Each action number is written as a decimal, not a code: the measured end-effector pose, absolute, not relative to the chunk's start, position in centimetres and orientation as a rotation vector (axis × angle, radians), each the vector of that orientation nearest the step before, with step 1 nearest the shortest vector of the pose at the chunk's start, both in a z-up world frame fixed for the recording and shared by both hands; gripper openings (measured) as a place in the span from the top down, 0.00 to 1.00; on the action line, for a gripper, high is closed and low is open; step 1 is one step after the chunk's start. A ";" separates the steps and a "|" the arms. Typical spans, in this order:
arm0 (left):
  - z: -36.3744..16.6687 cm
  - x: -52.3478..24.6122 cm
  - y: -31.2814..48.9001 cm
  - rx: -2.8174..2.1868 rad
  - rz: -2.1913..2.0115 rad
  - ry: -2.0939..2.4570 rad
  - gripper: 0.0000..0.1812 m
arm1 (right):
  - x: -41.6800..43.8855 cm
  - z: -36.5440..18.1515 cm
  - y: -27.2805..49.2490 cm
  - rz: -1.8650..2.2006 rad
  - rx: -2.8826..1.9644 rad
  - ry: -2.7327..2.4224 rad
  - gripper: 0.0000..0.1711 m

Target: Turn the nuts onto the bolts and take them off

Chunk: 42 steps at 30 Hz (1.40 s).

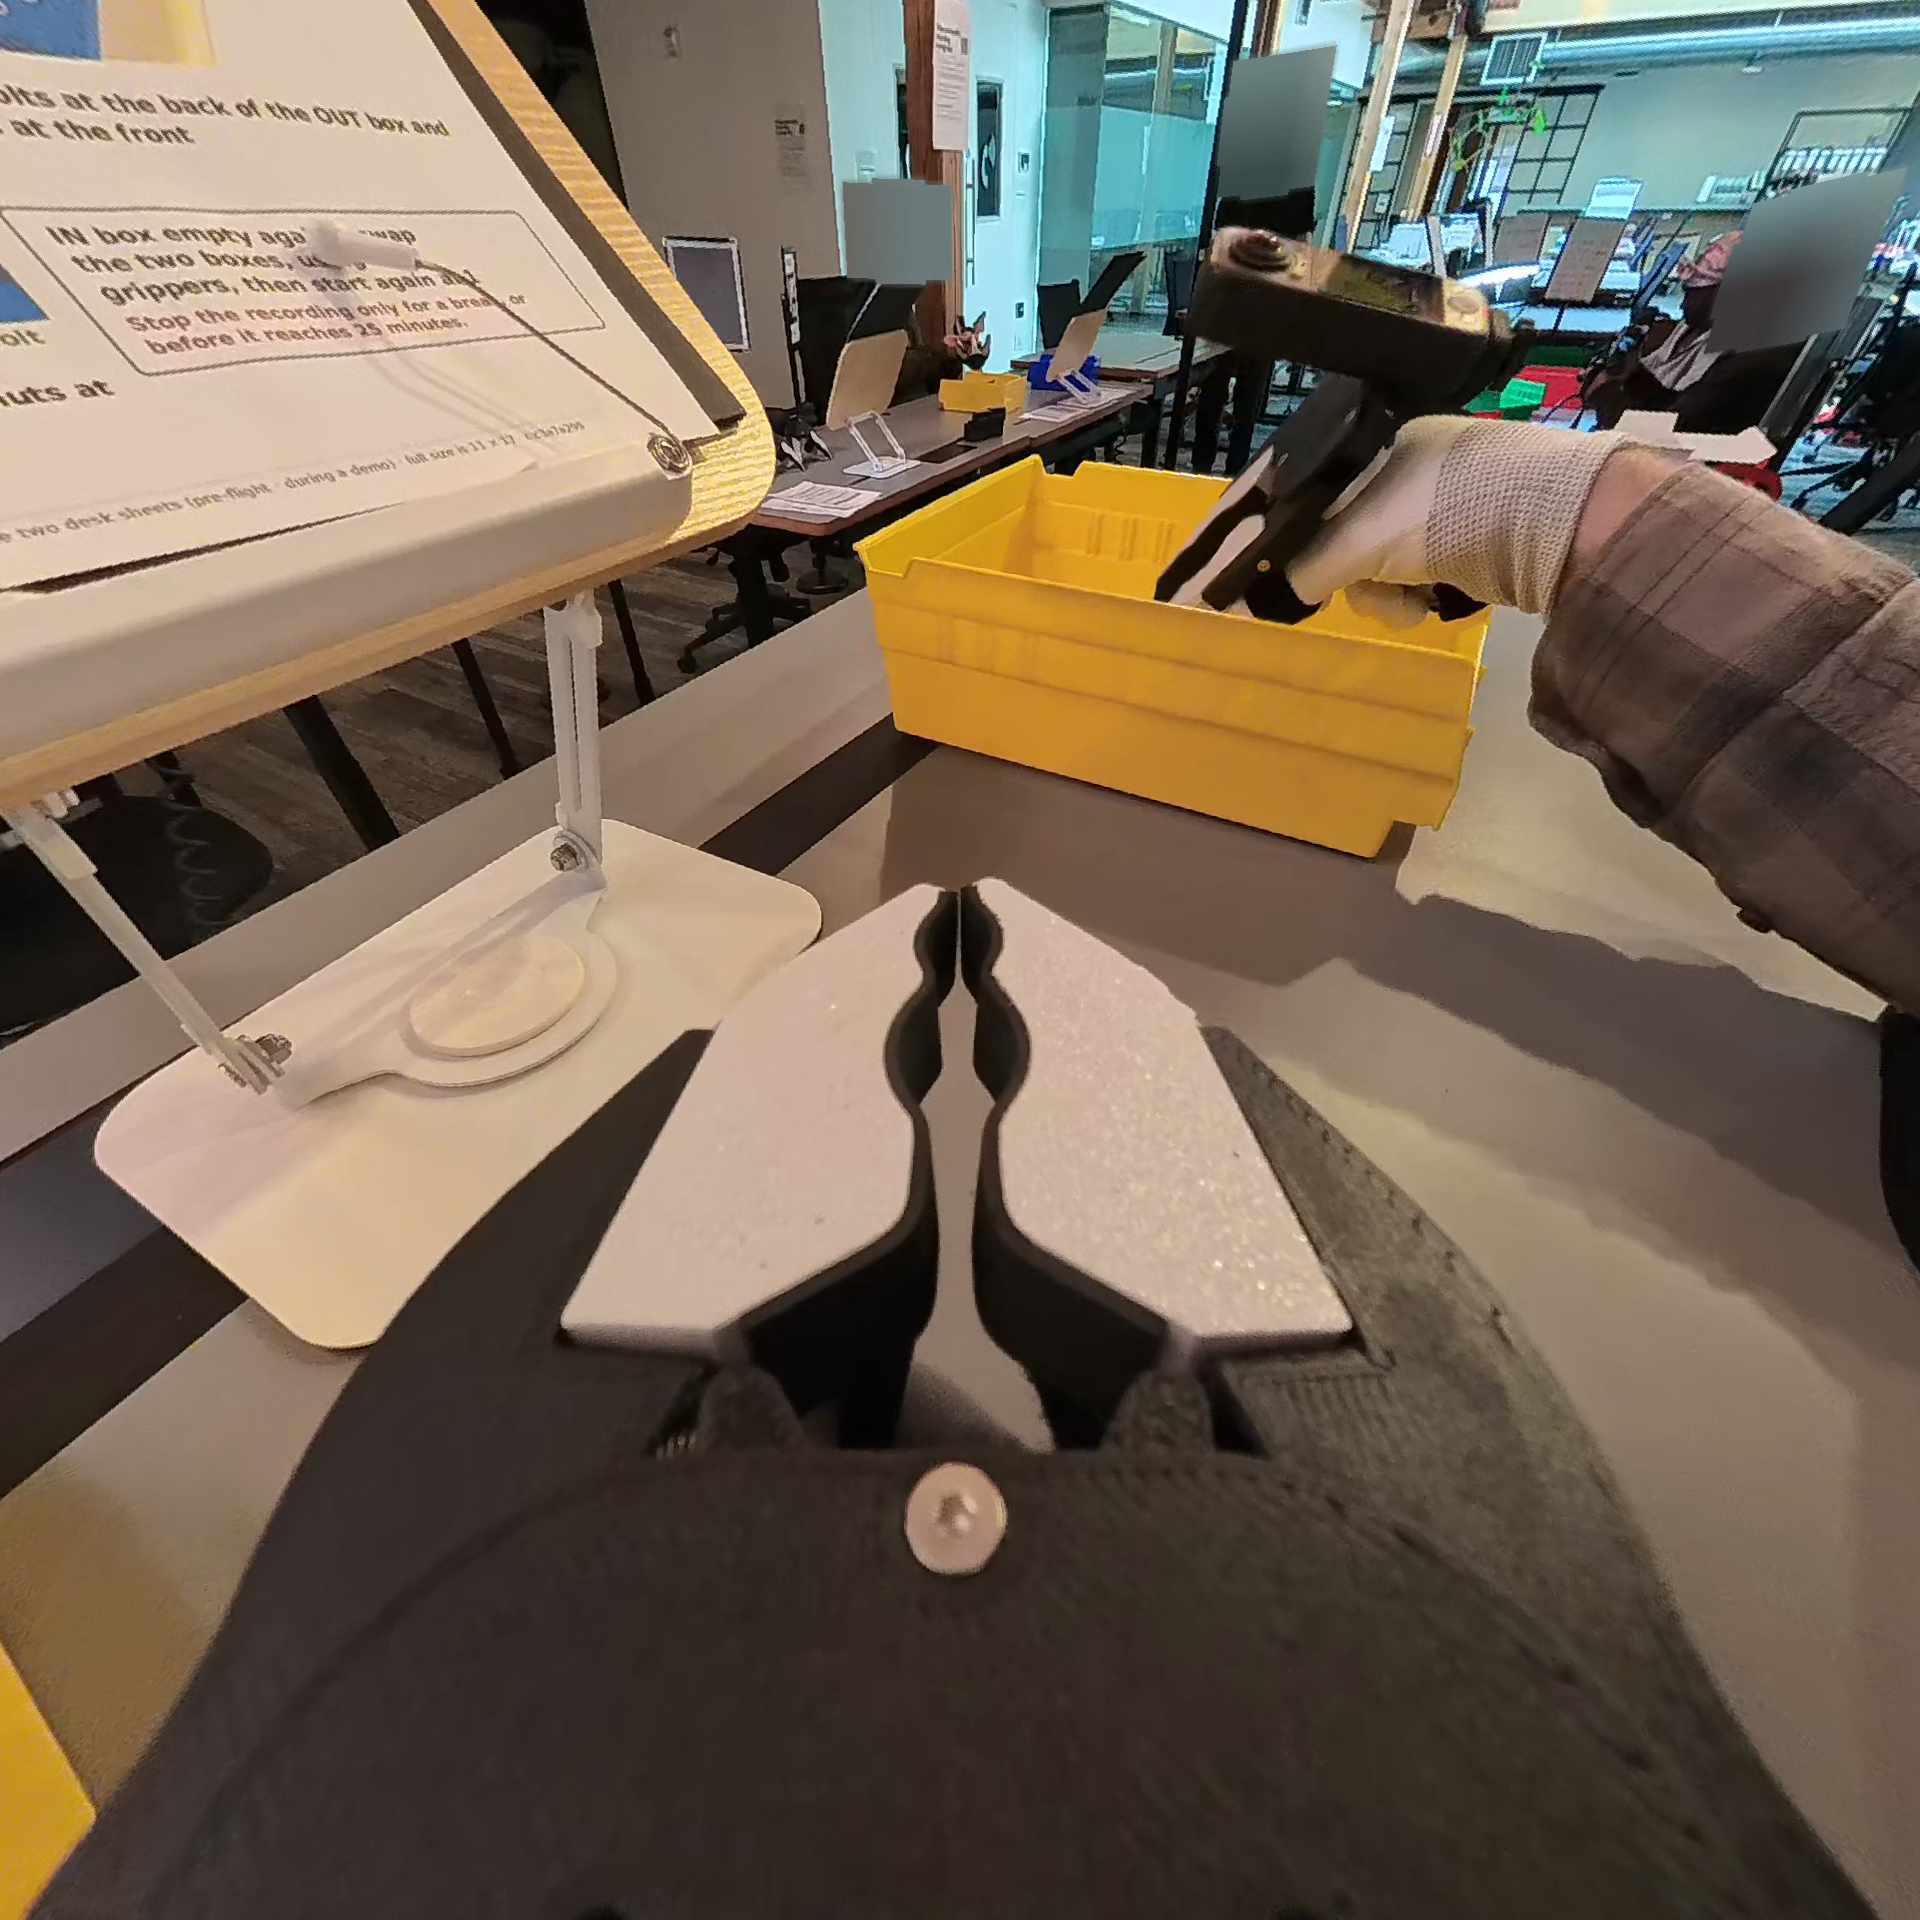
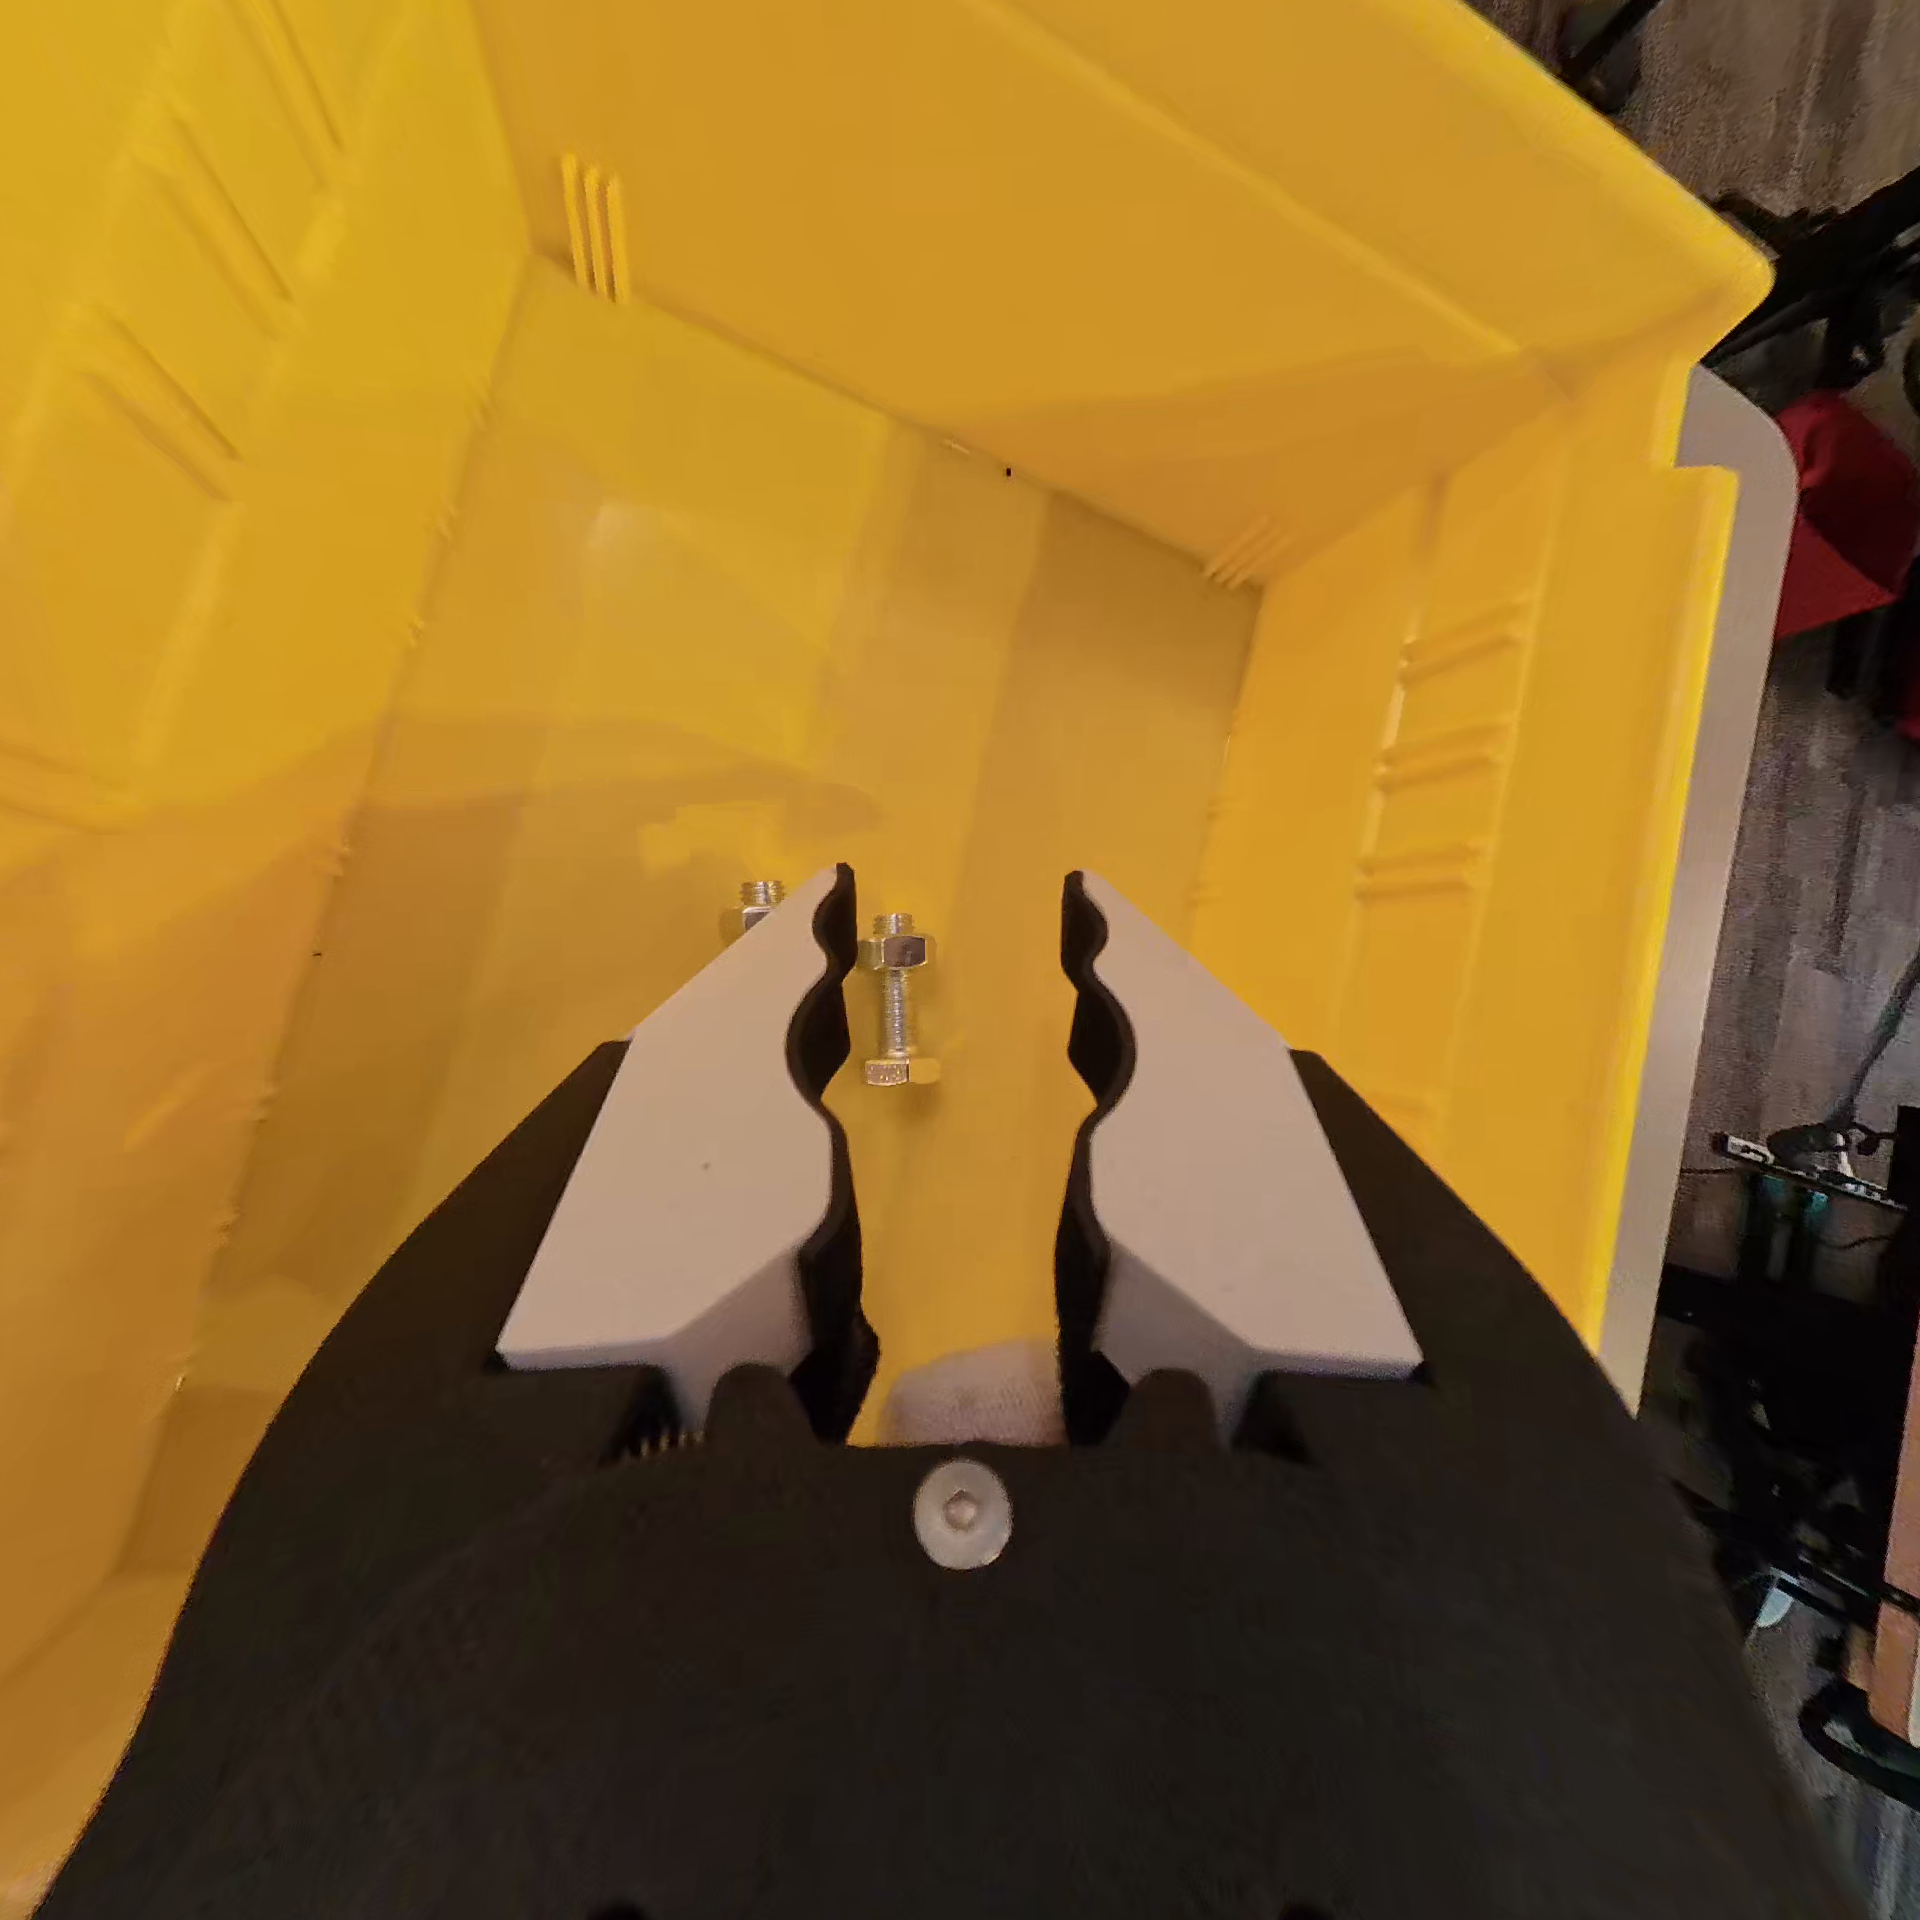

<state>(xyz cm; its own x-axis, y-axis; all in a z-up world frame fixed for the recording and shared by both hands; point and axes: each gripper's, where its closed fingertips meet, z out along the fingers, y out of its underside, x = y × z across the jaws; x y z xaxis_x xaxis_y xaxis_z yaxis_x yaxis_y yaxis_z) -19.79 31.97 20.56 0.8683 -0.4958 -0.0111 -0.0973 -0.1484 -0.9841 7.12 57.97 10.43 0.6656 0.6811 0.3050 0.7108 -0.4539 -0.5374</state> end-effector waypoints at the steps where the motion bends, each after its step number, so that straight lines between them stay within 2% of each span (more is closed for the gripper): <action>1: 20.6 -19.8 32.0 -1.702 -0.368 0.462 1.00 | 7.0 10.5 57.9 -0.060 -2.229 -1.073 0.78; 5: 20.7 -19.7 32.0 -1.698 -0.367 0.460 1.00 | 6.3 12.2 57.9 -0.072 -2.173 -1.070 0.78; 13: 22.3 -19.9 31.8 -1.643 -0.322 0.438 0.97 | -3.1 26.0 53.5 0.112 -1.646 -1.074 0.96; 15: 22.7 -20.2 31.7 -1.635 -0.295 0.439 0.97 | -6.4 28.2 50.9 0.182 -1.523 -1.133 1.00; 17: 23.3 -20.8 31.7 -1.622 -0.271 0.420 0.96 | -9.2 29.4 48.7 0.213 -1.443 -1.163 1.00; 23: 26.1 -24.6 30.9 -1.607 -0.118 0.393 0.95 | -16.1 29.8 43.1 0.354 -1.289 -1.280 1.00; 32: 30.5 -37.5 28.0 -1.679 0.186 0.218 0.95 | -18.7 26.1 42.4 0.422 -1.310 -1.367 1.00; 36: 29.8 -43.0 28.6 -1.857 0.301 0.313 0.95 | -18.8 25.2 42.6 0.450 -1.315 -1.383 1.00; 42: 24.3 -47.8 30.5 -2.163 0.403 0.726 0.90 | -19.1 23.5 42.8 0.495 -1.332 -1.404 1.00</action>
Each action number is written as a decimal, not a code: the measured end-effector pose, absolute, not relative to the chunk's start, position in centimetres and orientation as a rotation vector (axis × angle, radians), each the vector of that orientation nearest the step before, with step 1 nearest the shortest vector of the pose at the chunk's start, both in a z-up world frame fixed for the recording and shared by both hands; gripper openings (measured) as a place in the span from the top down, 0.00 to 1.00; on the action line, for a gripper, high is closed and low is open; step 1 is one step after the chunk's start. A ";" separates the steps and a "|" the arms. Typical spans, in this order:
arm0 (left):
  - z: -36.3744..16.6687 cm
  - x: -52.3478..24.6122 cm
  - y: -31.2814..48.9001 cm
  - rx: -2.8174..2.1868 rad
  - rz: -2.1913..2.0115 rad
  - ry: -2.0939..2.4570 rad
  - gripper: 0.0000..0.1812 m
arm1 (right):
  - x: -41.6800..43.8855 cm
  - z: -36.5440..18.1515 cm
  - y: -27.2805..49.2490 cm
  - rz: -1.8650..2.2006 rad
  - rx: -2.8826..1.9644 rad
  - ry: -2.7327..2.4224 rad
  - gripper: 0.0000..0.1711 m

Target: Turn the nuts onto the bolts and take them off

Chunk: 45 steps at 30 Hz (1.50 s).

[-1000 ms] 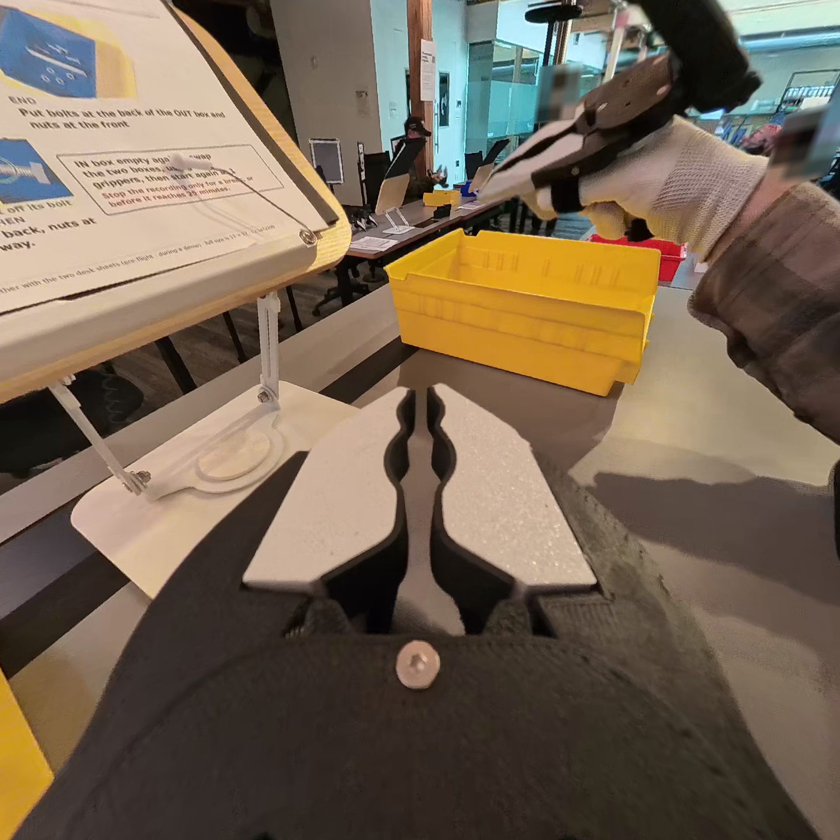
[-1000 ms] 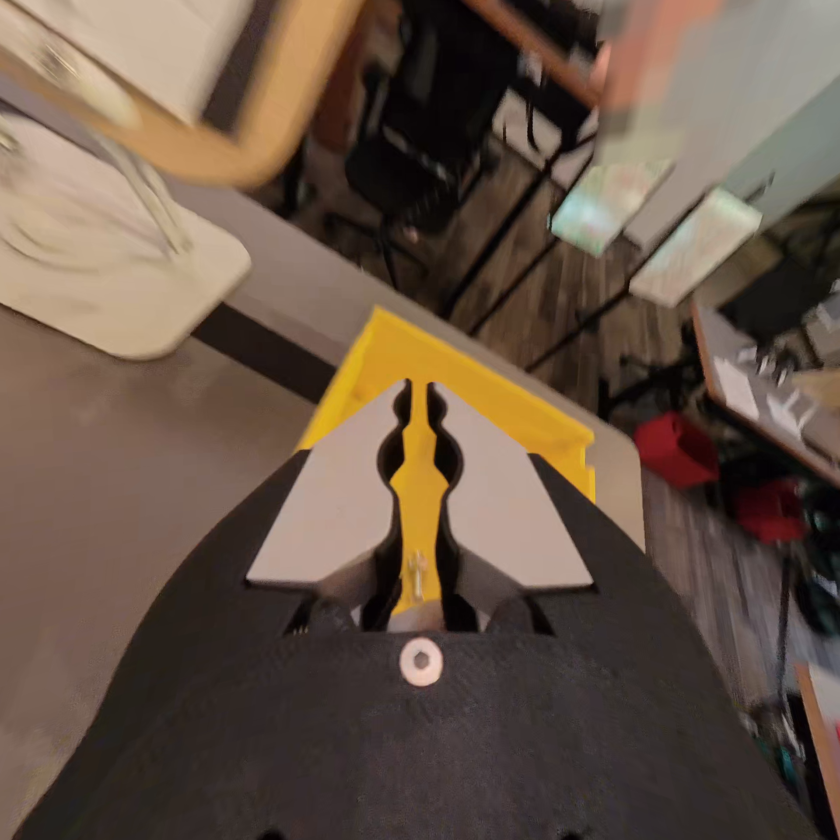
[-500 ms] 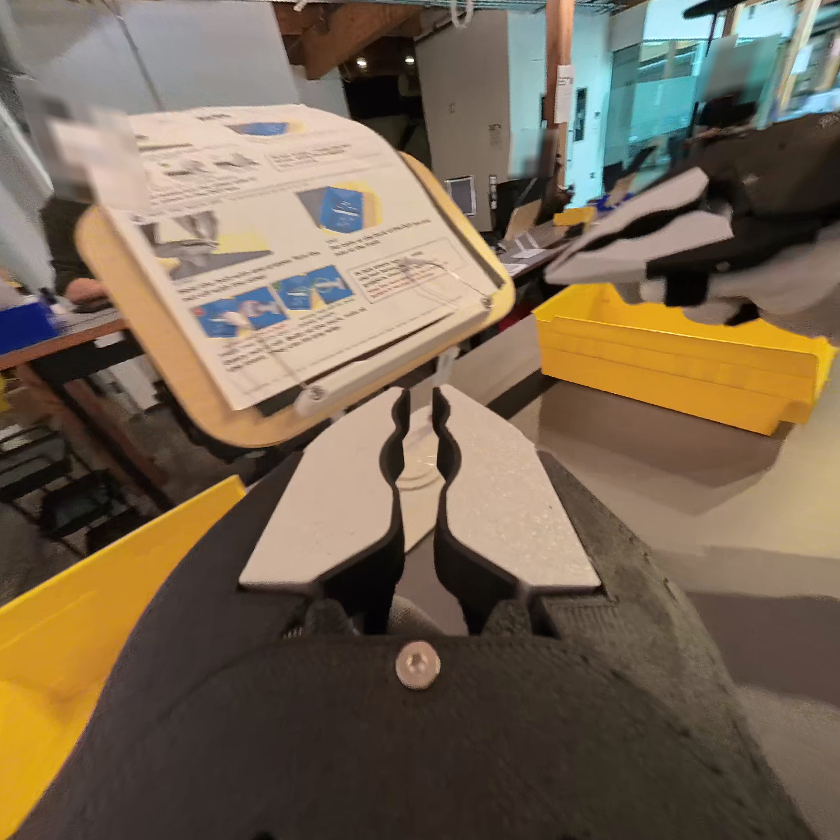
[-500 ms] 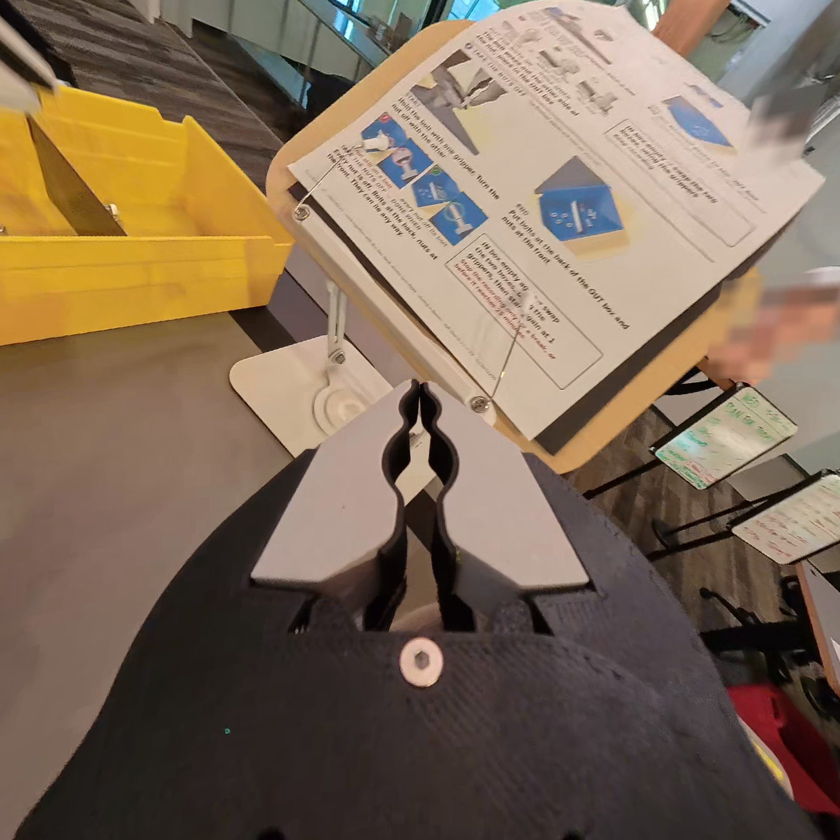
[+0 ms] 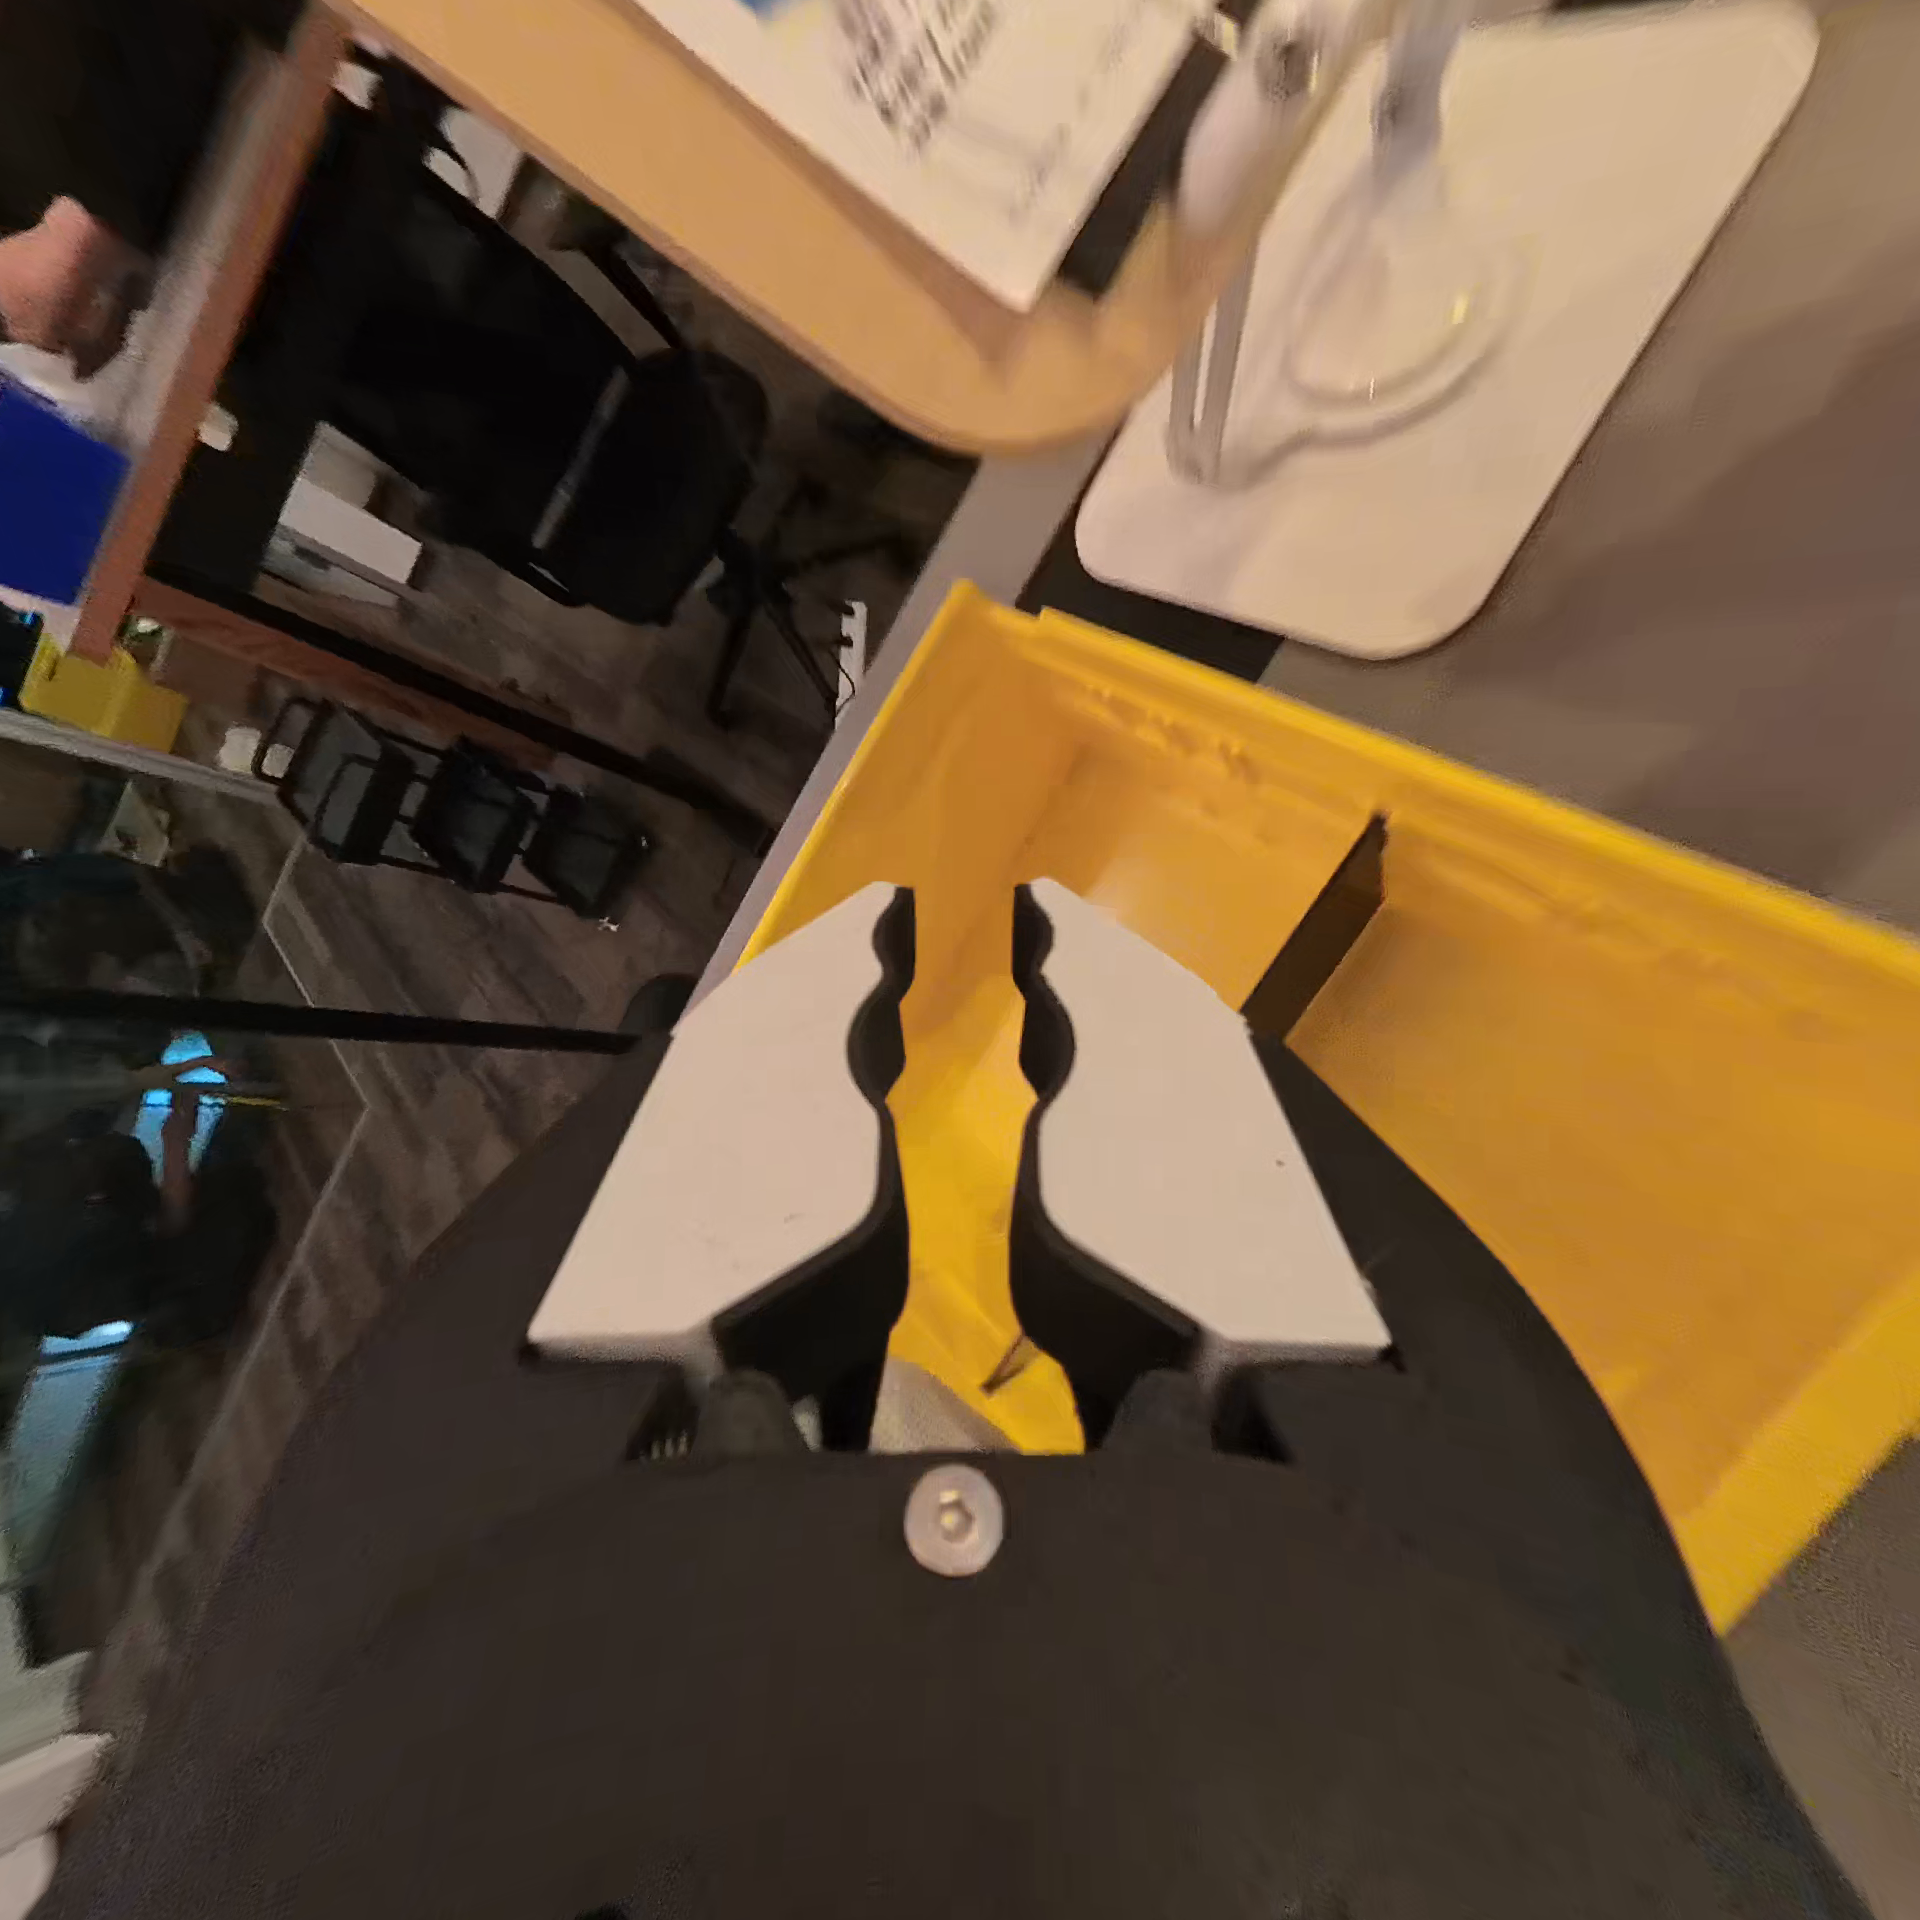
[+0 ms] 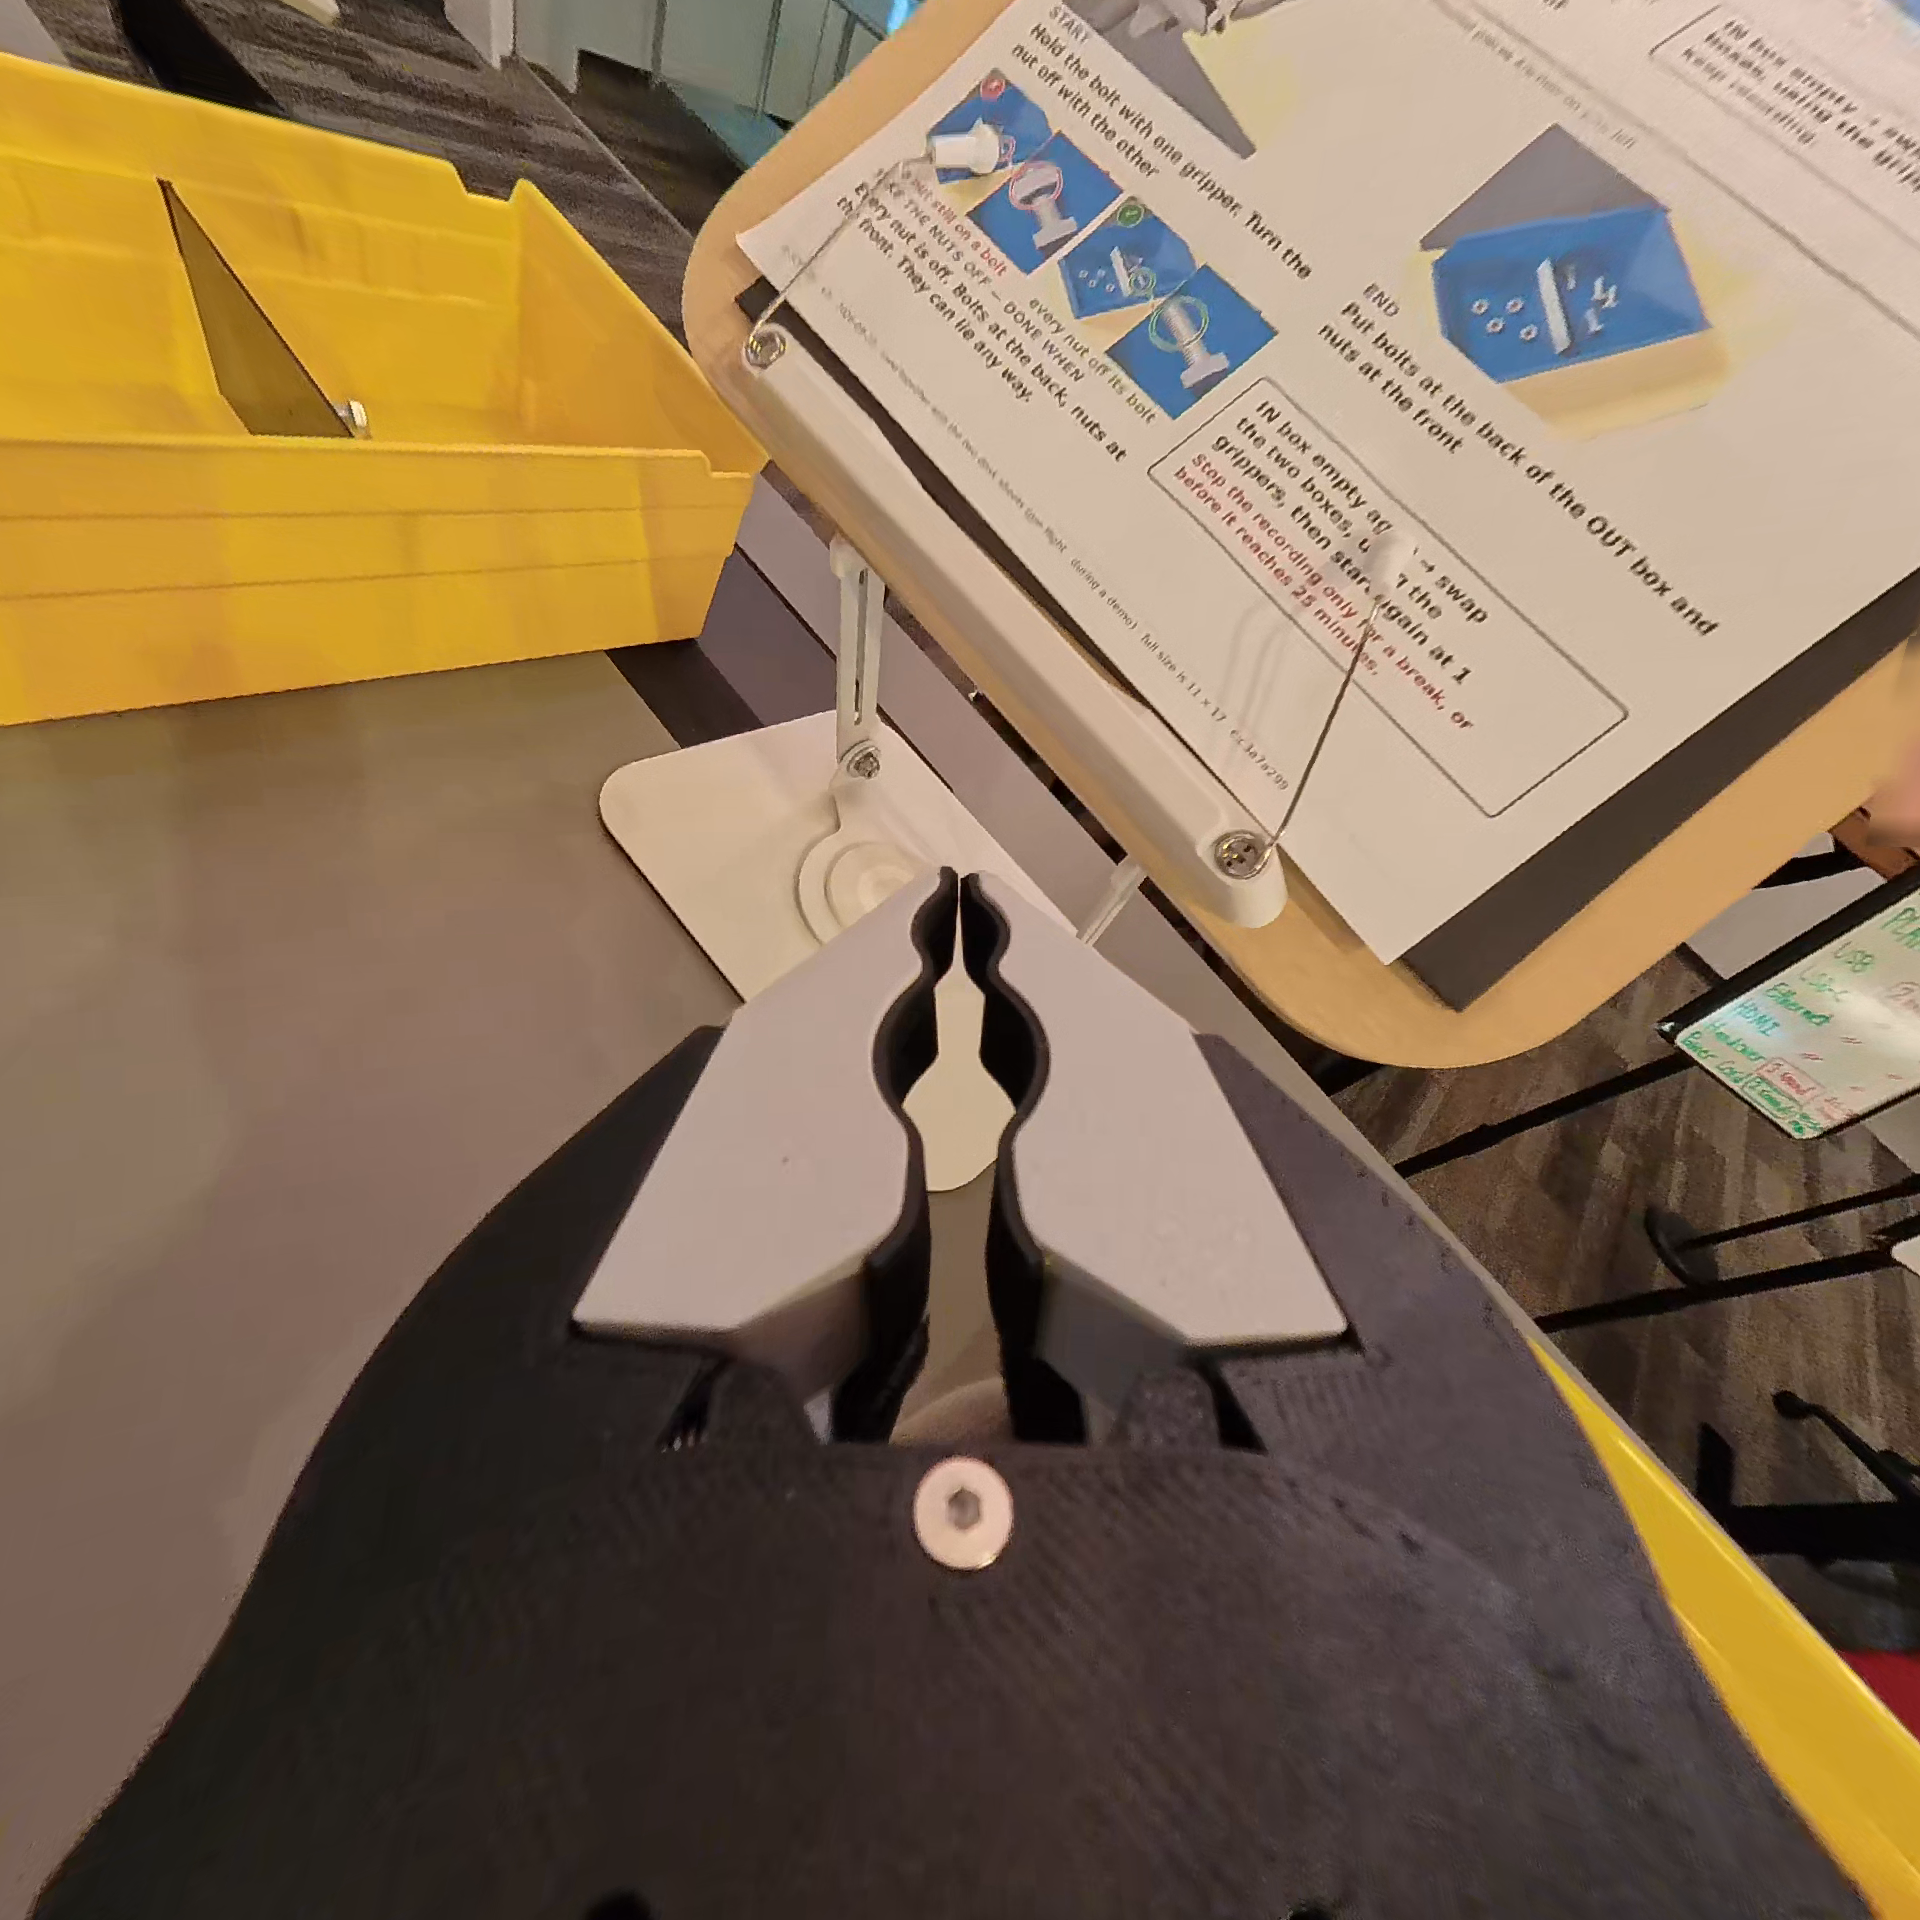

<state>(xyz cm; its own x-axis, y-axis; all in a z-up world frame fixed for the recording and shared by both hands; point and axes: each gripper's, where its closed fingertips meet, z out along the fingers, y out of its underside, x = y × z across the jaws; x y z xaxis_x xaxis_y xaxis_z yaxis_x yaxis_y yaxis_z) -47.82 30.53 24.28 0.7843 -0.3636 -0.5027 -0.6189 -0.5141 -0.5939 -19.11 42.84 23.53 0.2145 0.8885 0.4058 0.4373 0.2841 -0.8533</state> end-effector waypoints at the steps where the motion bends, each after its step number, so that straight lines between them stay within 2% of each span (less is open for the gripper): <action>1: 23.3 -48.5 30.8 -2.198 0.406 0.794 0.90 | -19.1 23.3 43.0 0.492 -1.334 -1.405 1.00; 9: 16.1 -51.1 31.2 -2.427 0.209 1.252 0.87 | -18.6 22.3 43.9 0.525 -1.355 -1.384 1.00; 20: 10.0 -52.5 30.2 -2.593 0.065 1.522 0.85 | -18.6 20.1 44.6 0.580 -1.397 -1.382 1.00; 34: 8.2 -56.9 27.2 -2.885 0.210 1.777 0.83 | -19.1 19.4 44.0 0.597 -1.393 -1.406 1.00; 45: 7.9 -57.3 26.7 -3.013 0.298 1.798 0.95 | -18.8 20.4 43.9 0.607 -1.373 -1.386 1.00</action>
